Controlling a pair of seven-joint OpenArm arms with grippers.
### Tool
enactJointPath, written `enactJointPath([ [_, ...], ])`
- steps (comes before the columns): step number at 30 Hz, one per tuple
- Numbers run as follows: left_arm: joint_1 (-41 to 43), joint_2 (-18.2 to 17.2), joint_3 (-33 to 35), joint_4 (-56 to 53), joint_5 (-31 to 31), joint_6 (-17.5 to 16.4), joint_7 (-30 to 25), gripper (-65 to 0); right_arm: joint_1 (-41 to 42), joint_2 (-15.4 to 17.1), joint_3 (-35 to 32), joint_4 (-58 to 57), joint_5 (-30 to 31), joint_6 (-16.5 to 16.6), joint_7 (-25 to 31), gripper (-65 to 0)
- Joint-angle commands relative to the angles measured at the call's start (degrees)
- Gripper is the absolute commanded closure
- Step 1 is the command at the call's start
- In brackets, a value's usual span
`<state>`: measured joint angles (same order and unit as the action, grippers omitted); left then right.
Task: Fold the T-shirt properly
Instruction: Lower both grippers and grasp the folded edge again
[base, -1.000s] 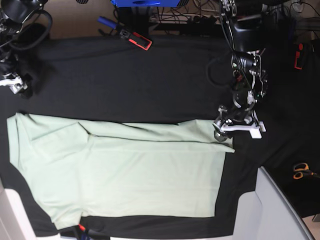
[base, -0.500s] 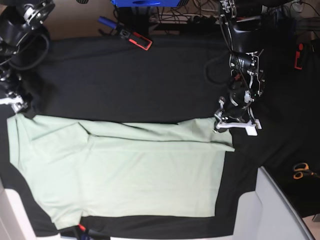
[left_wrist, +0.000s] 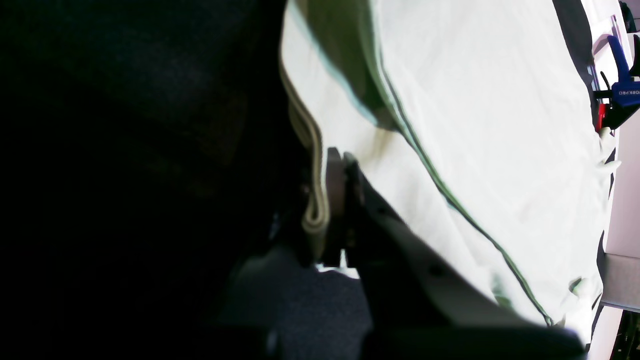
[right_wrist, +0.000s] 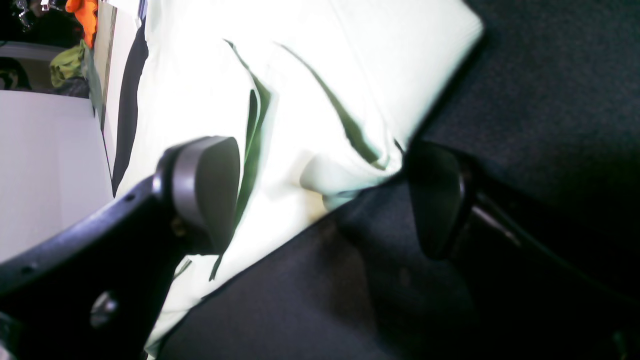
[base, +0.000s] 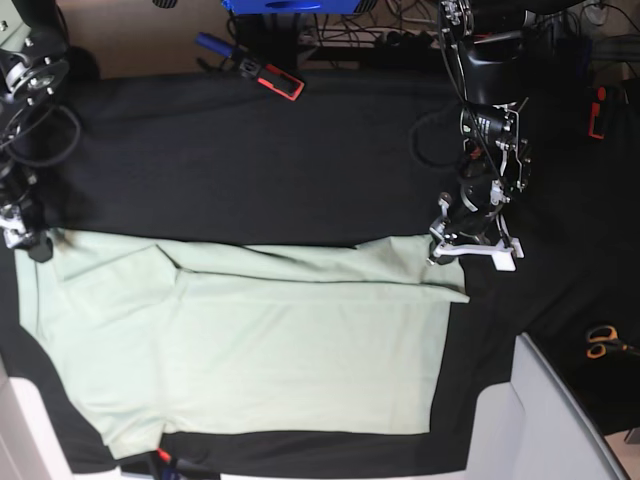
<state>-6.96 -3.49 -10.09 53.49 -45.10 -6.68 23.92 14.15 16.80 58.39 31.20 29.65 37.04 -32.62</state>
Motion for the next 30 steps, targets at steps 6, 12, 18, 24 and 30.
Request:
enactJointPath([
  [6, -0.4, -0.3, 0.0, 0.6, 0.1, 0.4, 0.6, 0.0, 2.2, 0.9, -0.7, 0.1, -0.5, -0.5, 1.1, -49.3],
  [12, 0.5, -1.0, 0.0, 0.9, 0.0, 0.4, 0.6, 0.0, 2.9, 0.8, -6.7, 0.1, -0.2, -0.5, 4.1, -34.5],
  [18, 0.9, -1.5, 0.0, 1.6, 0.0, 0.4, 0.7, 0.0, 2.9, 0.7, -7.5, 0.1, -0.2, -0.6, 6.5, -17.3],
  [24, 0.9, -2.3, 0.5, 1.6, 0.2, 0.4, 0.8, 0.0, 2.9, 0.8, -7.6, 0.1, -0.4, -0.6, 7.1, 0.0],
  [30, 0.9, -3.3, 0.6, 1.7, 0.2, 0.4, 1.1, 0.0, 2.6, 1.0, -7.7, 0.1, -0.5, -0.6, 6.7, -0.3],
])
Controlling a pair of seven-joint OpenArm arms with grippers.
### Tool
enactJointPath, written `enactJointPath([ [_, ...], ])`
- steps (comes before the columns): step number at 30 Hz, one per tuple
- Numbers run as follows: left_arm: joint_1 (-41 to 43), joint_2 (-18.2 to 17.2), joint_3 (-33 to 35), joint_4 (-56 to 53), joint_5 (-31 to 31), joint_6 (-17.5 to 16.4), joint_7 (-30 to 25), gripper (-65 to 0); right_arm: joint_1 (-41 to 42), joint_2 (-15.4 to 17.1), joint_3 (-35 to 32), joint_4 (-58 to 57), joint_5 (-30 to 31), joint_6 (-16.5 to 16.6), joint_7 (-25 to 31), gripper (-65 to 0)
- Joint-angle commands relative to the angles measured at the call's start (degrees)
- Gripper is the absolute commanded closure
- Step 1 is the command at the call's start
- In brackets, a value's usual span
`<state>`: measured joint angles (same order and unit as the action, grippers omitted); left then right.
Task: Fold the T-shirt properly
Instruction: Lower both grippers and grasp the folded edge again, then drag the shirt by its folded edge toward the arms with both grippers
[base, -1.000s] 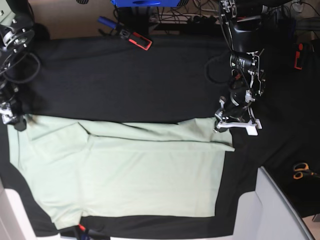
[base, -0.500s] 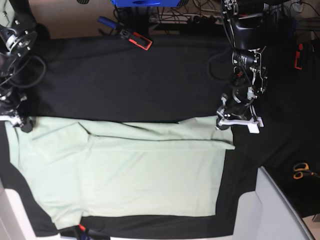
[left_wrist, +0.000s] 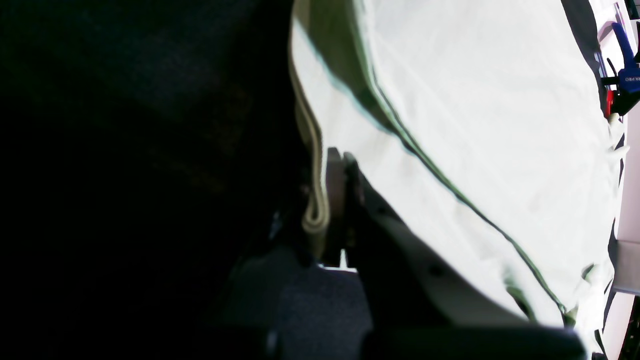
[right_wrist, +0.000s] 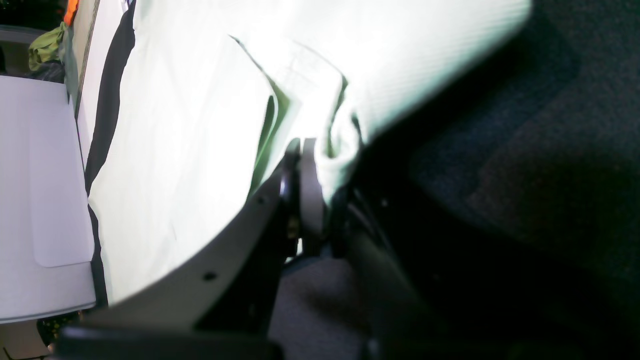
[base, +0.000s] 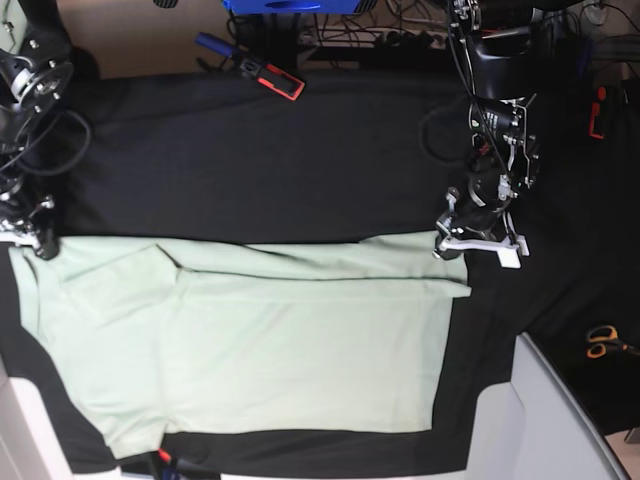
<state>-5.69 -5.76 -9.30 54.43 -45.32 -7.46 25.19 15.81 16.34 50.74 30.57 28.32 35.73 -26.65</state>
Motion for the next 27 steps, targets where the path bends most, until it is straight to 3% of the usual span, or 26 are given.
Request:
enactJointPath([
  [1, -0.3, -1.1, -0.2, 0.7, 0.4, 1.2, -0.2, 0.0, 0.8, 1.6, -0.1, 0.7, 0.8, 0.7, 0.7, -0.3],
  [6, 1.7, -2.1, 0.0, 2.9, 0.5, 1.2, -0.1, 0.0, -0.6, 2.5, -0.1, 1.0, 0.8, 1.1, 0.7, -0.3],
  [13, 3.4, -4.4, 7.6, 3.5, 0.5, 1.2, -0.2, 0.0, -1.8, 3.7, -0.1, 1.4, 0.8, 1.2, -2.5, -0.3],
  [27, 12.2, -8.8, 8.5, 12.4, 0.5, 1.2, -0.1, 0.0, -7.3, 2.3, -0.1, 11.7, 1.0, 1.2, -8.6, -0.1],
])
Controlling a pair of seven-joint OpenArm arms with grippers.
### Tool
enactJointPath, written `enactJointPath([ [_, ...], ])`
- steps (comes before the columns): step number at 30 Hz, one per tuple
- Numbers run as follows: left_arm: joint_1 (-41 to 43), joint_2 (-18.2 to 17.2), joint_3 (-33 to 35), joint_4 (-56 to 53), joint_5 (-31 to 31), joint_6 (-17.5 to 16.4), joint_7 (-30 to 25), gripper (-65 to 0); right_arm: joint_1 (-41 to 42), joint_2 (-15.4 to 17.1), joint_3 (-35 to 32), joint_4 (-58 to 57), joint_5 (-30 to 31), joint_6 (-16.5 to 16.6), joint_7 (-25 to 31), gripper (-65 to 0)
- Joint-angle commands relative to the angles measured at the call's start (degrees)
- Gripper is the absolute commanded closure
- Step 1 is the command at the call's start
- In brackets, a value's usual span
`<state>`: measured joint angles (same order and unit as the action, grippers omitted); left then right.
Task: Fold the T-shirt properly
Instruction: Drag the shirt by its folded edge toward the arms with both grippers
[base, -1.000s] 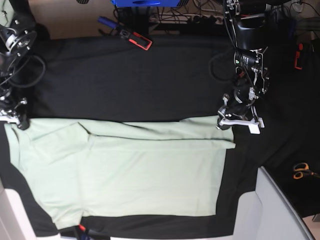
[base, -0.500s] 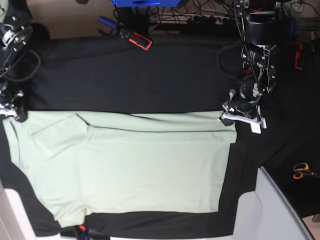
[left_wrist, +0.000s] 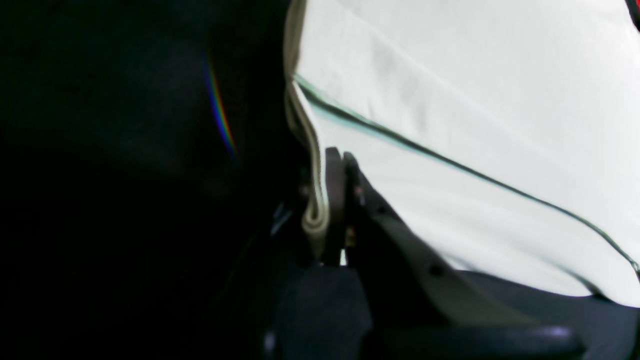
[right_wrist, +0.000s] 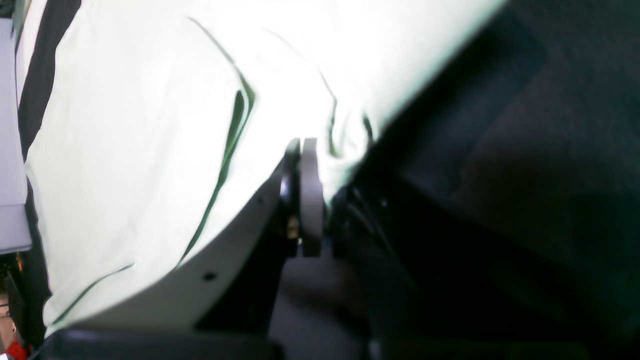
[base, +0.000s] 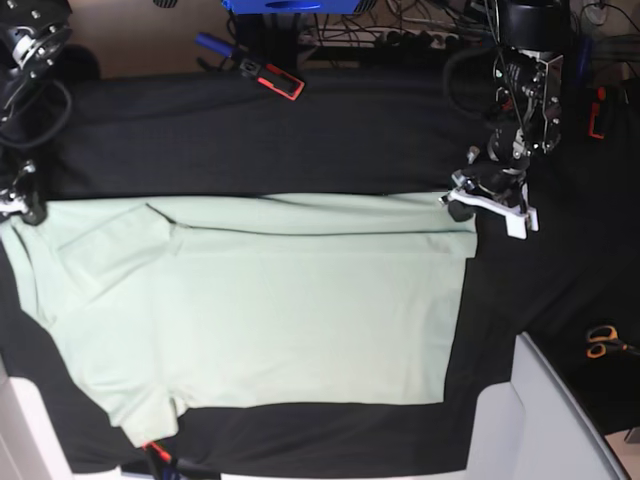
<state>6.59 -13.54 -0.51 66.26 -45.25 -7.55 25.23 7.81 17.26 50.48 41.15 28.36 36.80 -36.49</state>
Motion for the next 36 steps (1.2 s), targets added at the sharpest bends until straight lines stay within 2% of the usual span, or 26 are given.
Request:
enactJointPath([
  [1, 0.6, -1.2, -0.3, 1.1, 0.5, 1.3, -0.1, 0.0, 0.1, 1.2, 0.2, 1.7, 1.0, 0.2, 1.3, -0.1],
  [8, 3.0, -3.4, 1.8, 2.4, 0.5, 1.3, -0.1, 0.0, -4.4, -0.1, 0.2, 7.9, 1.1, 0.2, -1.4, -0.1],
  [11, 4.2, -4.3, 3.5, 2.5, 0.5, 1.3, -0.1, 0.0, -6.2, -2.0, 0.2, 11.7, 1.1, 0.2, -2.3, -0.1],
  [21, 10.2, -5.7, 3.3, 9.2, 0.5, 1.3, -0.2, 0.0, -12.3, -5.0, 0.2, 19.9, 1.2, 0.2, -3.6, -0.1],
  [31, 15.3, -6.9, 3.2, 10.1, 0.5, 1.3, -0.6, 0.0, -15.9, -5.1, 0.7, 21.4, 1.3, 0.5, -4.4, -0.1],
  [36, 17.2, -7.4, 3.2, 10.1, 0.5, 1.3, -0.7, 0.0, -17.4, -5.2, 0.8, 21.4, 1.3, 3.2, -4.4, -0.1],
])
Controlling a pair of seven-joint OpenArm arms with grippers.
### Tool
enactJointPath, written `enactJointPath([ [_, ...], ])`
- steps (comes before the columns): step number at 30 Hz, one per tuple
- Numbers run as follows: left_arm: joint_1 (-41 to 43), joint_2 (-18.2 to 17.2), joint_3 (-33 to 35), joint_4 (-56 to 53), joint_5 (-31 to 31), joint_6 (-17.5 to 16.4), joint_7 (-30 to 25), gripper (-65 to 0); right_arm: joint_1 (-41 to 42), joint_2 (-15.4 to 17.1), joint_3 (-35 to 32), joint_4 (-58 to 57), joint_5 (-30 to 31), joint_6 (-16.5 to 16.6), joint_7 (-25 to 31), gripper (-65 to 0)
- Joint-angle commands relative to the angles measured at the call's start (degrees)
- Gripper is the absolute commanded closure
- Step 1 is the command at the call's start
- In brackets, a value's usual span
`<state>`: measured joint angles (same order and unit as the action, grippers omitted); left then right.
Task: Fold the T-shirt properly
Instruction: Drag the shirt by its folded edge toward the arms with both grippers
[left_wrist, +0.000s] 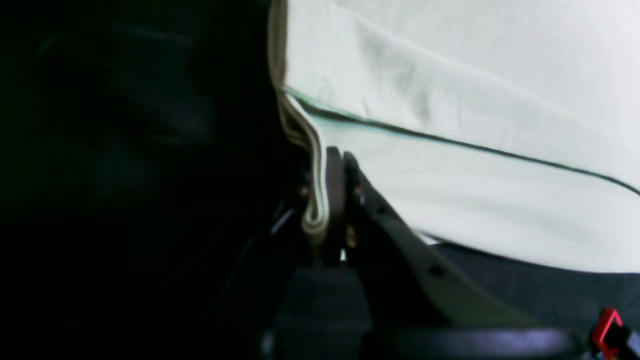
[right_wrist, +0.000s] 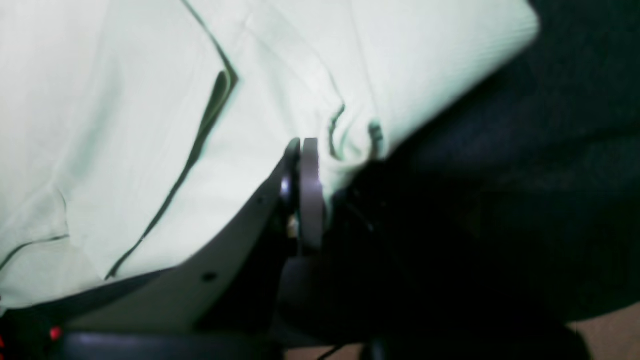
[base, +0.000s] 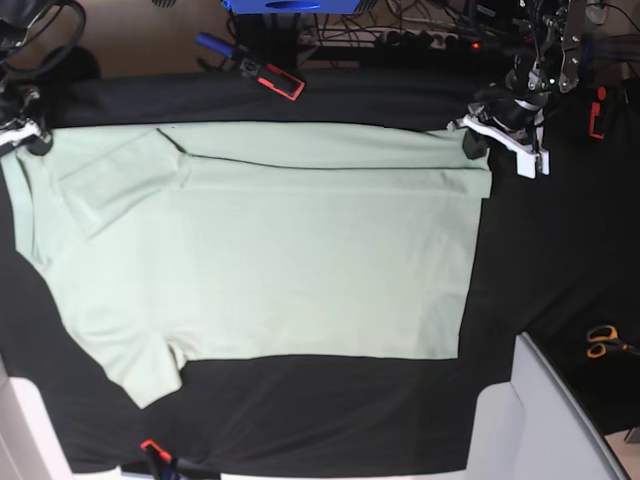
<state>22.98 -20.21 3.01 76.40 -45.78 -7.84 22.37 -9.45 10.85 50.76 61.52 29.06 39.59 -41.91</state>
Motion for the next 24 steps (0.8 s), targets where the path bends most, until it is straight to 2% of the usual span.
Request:
enactJointPath([
  [1, 0.9, -0.8, -0.3, 0.0, 1.0, 1.5, 2.2, 0.0, -0.3, 1.1, 0.5, 1.0, 0.6, 0.4, 1.0, -0.1],
  [5, 2.6, -0.9, -0.6, 1.3, 1.0, 1.5, 2.1, 0.0, -1.0, 0.2, 0.5, 1.0, 0.5, 0.4, 1.0, -0.1],
  [12, 7.3, -0.4, -7.2, 5.1, 1.0, 1.6, 2.6, 0.0, -1.9, -0.6, 0.3, 1.0, 0.5, 0.4, 1.0, -0.1],
  [24, 7.2, -0.5, -6.8, 4.5, 1.1, 1.6, 2.6, 0.0, -3.5, -0.8, 0.4, 1.0, 0.5, 0.4, 1.0, -0.1],
])
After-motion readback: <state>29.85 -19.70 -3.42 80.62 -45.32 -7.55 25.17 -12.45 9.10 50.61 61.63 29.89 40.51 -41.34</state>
